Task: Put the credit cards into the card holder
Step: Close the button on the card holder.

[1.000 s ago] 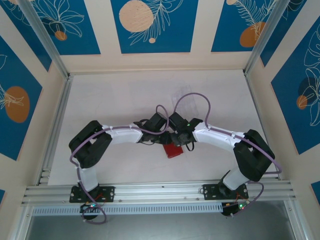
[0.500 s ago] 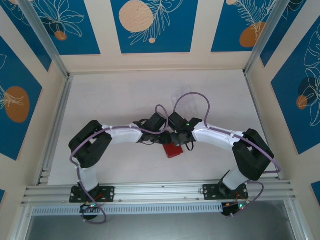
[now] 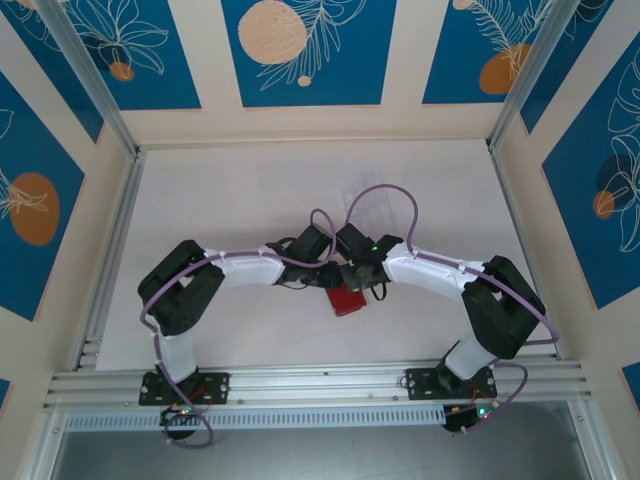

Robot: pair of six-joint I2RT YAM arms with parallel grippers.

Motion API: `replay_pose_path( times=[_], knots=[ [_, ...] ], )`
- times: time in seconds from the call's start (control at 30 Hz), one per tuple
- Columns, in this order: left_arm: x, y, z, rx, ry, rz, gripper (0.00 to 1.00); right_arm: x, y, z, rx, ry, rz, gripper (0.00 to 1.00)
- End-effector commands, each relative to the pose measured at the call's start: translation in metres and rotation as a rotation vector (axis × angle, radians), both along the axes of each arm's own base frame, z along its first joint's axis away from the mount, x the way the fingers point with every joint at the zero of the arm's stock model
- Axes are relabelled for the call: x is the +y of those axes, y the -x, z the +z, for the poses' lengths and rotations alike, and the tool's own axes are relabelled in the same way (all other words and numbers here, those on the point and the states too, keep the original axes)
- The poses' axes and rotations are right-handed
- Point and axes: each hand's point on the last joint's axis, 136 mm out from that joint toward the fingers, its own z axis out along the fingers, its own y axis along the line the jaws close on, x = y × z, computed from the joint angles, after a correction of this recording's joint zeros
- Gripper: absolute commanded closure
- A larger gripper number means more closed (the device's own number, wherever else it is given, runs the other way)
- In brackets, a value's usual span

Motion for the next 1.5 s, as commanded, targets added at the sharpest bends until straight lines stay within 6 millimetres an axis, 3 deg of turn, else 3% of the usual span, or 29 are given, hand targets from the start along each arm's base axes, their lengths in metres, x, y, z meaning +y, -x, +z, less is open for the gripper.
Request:
replay_pose_path(
  times=[0.0, 0.2, 0.5, 1.47],
  knots=[
    [0.016, 0.028, -0.045, 0.078, -0.141, -0.028, 0.75, 0.003, 0.009, -0.014, 0.048, 0.043, 0.036, 0.85],
    [0.015, 0.028, -0.045, 0.079, -0.135, -0.031, 0.75, 0.009, 0.012, -0.009, 0.056, -0.007, 0.042, 1.00],
    [0.013, 0.030, -0.045, 0.091, -0.108, -0.023, 0.75, 0.032, 0.014, -0.003, 0.128, -0.271, -0.014, 1.00],
    [0.008, 0.032, -0.047, 0.098, -0.082, -0.021, 0.75, 0.028, 0.010, -0.006, 0.257, -0.591, -0.186, 1.00]
  ],
)
